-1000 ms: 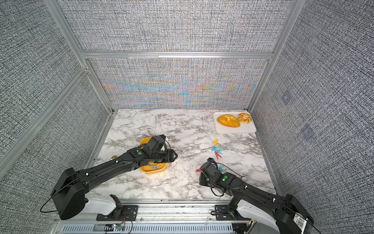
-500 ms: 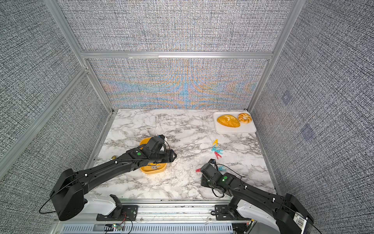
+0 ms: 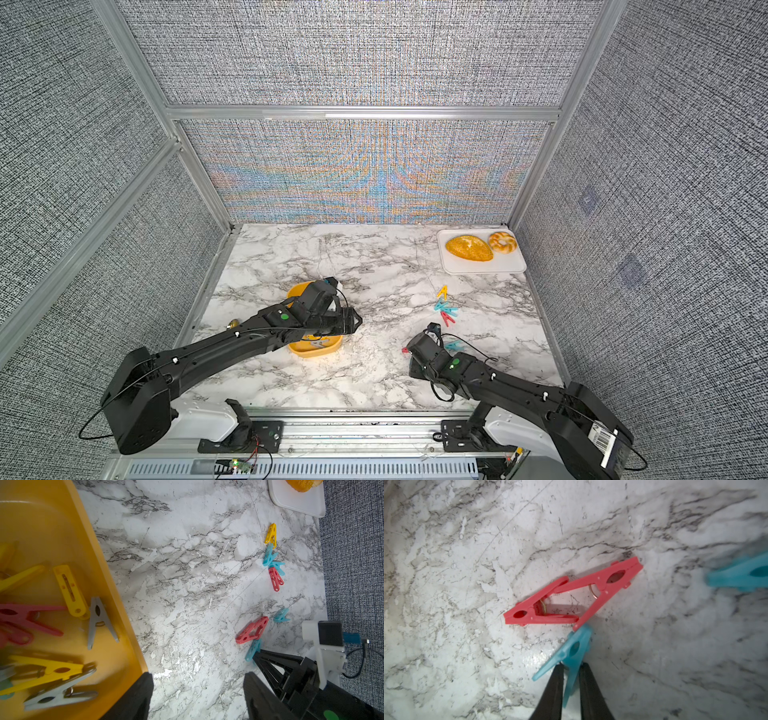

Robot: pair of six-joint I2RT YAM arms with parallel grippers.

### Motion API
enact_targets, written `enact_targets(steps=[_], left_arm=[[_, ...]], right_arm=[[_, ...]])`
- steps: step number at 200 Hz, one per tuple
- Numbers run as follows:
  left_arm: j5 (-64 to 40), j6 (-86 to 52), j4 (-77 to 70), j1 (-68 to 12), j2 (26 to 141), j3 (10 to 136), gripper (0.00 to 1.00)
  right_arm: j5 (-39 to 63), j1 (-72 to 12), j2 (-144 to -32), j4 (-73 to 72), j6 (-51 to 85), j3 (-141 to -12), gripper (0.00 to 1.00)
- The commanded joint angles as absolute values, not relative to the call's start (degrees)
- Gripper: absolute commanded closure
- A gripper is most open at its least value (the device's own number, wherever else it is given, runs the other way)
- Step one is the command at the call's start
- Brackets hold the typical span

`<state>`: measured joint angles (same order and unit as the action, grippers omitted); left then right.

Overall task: Put the clothespins into the storage box
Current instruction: Pick up the clothespin from the center of the board.

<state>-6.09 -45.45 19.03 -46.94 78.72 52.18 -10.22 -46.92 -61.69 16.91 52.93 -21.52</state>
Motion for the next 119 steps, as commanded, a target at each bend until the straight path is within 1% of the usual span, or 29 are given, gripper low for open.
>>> enact_targets(steps=[1, 22, 49, 66, 74, 96, 119], left_arm=[[-5.3, -45.2, 19.0, -46.9, 78.1, 52.1, 0.26], [-4.4, -45.1, 19.5, -46.9, 77.4, 52.3, 0.26], [-2.3, -44.6, 22.1, -46.7, 76.6, 53.6, 0.26], [-1.3, -43.9, 23.9, -45.8, 75.4, 54.2, 0.25], [-1.6, -43.6, 24.3, -44.7, 74.7, 54.1, 0.25], [-3.2, -43.3, 25.5, -40.4, 71.7, 52.9, 0.24], [-2.9, -43.5, 27.8, -36.2, 67.0, 51.0, 0.24]], right_arm=[[-10.6, -47.0, -61.1, 19.6, 54.1, -21.0, 0.91], [-10.3, -47.2, -58.1, 21.1, 55.8, -20.0, 1.00], [-10.5, -47.8, -53.3, 23.5, 57.9, -20.5, 1.00], [-10.2, -48.0, -51.9, 23.2, 56.7, -22.7, 1.00], [-9.8, -48.0, -52.0, 22.1, 53.9, -24.3, 1.00], [-6.4, -48.0, -56.3, 16.4, 48.6, -30.4, 1.00], [-2.5, -48.3, -66.8, 12.7, 43.2, -40.3, 1.00]])
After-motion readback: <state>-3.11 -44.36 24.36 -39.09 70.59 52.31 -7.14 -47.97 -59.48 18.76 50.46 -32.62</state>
